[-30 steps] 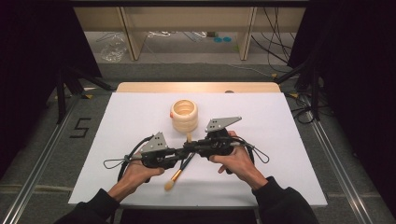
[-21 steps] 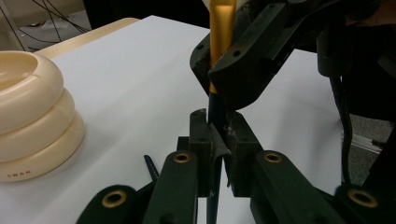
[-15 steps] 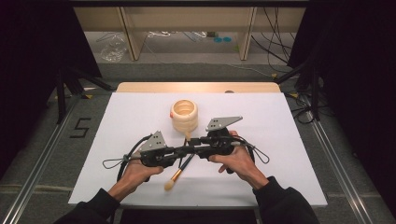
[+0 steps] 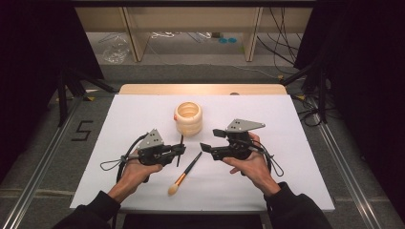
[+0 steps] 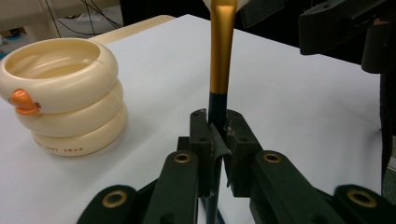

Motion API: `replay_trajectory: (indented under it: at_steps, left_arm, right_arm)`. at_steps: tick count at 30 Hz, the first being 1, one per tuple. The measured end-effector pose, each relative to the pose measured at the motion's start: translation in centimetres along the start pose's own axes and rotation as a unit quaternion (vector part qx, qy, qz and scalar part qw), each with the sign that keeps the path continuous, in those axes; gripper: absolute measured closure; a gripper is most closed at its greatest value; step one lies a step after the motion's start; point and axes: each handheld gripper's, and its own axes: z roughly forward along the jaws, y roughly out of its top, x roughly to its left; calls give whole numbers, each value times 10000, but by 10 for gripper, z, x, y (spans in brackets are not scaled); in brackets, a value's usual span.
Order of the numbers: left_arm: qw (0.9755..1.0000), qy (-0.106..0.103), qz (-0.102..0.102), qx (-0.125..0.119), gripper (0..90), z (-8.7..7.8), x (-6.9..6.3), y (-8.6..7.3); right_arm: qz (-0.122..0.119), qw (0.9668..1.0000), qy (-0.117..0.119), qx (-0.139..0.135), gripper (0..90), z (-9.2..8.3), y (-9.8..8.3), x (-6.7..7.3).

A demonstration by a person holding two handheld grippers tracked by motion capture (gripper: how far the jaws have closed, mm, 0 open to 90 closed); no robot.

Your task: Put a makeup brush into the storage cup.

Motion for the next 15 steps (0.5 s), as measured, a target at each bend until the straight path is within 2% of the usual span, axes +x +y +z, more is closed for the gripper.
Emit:
replay_trajectory:
  at_steps: [4,7,9,11,15]
  left_arm:
    - [9999,85,-98,-21,832,-2,5,1]
    - [9998,176,-45,-42,831,-5,12,3]
    - [9996,236,-132,-64,831,-6,15,4]
    - [9995,289,-81,-80,831,-7,18,5]
    - [9991,350,-181,-121,831,-7,22,8]
  right_arm:
    - [24,9999,-98,-12,248,-6,-7,-4]
    - [-50,9996,-288,-29,245,-12,-11,-6]
    - [13,9995,-309,-86,236,-15,-15,-8]
    - [30,9991,-418,-56,216,-19,-19,-9]
    - [98,9985,-533,-96,206,-25,-26,-12]
